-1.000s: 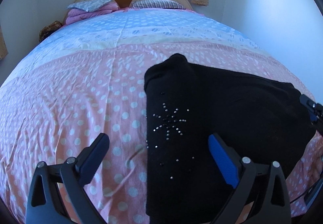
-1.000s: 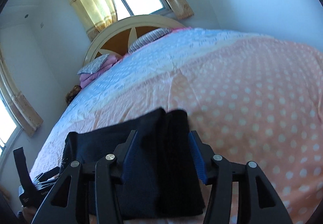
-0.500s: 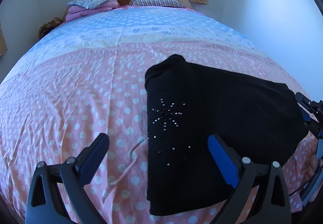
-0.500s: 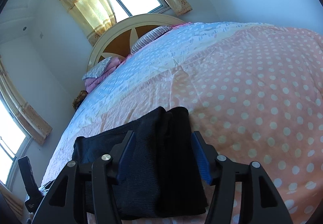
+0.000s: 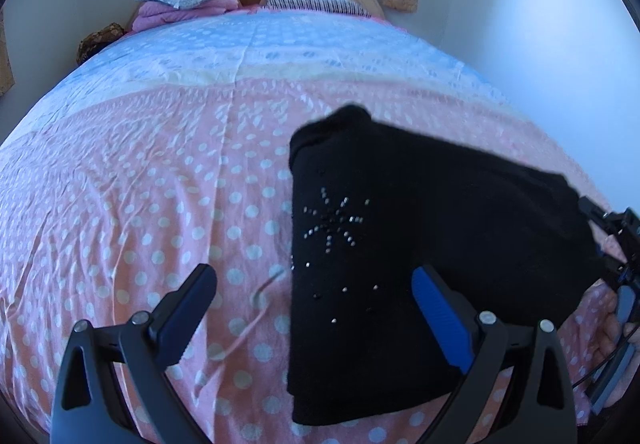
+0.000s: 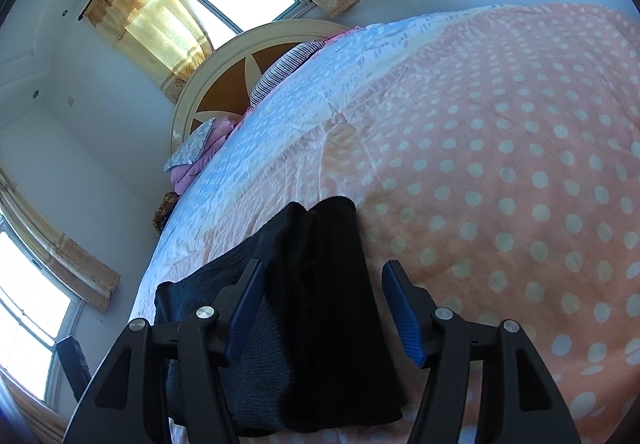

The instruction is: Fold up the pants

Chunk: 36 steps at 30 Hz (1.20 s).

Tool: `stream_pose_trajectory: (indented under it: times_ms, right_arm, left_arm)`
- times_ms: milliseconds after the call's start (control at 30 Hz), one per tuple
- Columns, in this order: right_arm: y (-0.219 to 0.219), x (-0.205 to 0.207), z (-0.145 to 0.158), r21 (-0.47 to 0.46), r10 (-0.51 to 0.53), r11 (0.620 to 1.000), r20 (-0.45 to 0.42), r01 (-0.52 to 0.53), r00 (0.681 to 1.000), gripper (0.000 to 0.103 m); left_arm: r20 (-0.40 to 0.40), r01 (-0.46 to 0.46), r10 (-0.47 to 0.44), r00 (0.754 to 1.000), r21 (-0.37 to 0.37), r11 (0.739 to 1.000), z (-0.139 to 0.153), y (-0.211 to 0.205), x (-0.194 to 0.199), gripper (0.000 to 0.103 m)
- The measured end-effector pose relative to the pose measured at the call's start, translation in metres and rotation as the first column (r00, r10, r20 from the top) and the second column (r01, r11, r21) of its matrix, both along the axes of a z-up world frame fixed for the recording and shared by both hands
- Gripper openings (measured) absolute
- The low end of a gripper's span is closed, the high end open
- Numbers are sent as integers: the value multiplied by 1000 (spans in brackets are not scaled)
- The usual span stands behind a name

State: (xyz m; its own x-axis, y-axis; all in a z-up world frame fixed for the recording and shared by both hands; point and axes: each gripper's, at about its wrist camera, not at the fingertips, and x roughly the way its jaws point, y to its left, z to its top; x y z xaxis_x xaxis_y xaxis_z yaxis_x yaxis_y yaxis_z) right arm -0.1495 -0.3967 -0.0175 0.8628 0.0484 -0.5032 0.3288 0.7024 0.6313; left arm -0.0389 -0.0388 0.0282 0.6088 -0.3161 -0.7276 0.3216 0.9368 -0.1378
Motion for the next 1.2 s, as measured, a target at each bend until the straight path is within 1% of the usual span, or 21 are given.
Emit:
stream_pose_trajectory:
  times_ms: [133,200,267,400,533,633,733,833,900,967,1000,1033,1067,1133,1200]
  right_arm:
    - [1,-5,8,-49,-34,998,16,35,999,62]
    - [2,-8,13,-77,-53,996,20,54,998,62]
    - [4,-8,15,-95,-52,994,25,55,998,62]
    - [5,-4,13,-89,-31,995,17,32,999,62]
    - [3,-4,11,-72,-35,997,18,36,999,62]
    - [0,-7,10,-70,-48,996,12,49,999,62]
    - [-2,-9,10,-66,-58,996,11,59,998,62]
    - [0,-3,5,-45,-30,999,-20,29,999,62]
    - [3,-2,3,-54,-23,998,-35,21,999,62]
    - [6,-3,2,-78,-30,997,-59,25,998,62]
    - [7,-4,0,-77,-28,997,-75,23,997,65]
    - [9,-5,-4,-58,-15,998,-81,10,997,65]
    - [12,-8,-5,-50,-4,999,-73,0,997,65]
    - [20,-7,-5,-63,33,997,-79,-38,996,65]
    - [28,-1,-3,-100,67,992,-101,-77,993,65]
  left_arm:
    - [32,4,-1,999,-96,995,10,14,-5,100]
    - [32,9,-5,999,-139,990,12,17,-5,97]
    - [11,25,-24,1000,-165,986,11,15,-3,94]
    - [-23,41,-45,999,-161,986,4,4,-1,93]
    - [-59,56,-66,996,-155,986,-2,-7,-2,93]
    - [-55,39,-47,997,-136,990,-4,-6,-1,93]
    - [-82,11,-24,996,-160,987,-7,-1,8,93]
    - [-134,-6,-20,991,-194,981,-14,-2,16,94]
    - [-112,4,-24,993,-178,984,-15,-7,15,98]
    - [-96,27,-40,995,-140,990,-15,-13,12,99]
    - [-84,35,-46,995,-122,992,-16,-15,11,99]
    - [-76,39,-48,996,-116,993,-16,-16,10,99]
    - [-73,42,-50,996,-112,993,-17,-17,9,100]
    - [-77,44,-53,996,-118,992,-18,-17,10,100]
    - [-93,44,-58,994,-152,987,-17,-15,12,100]
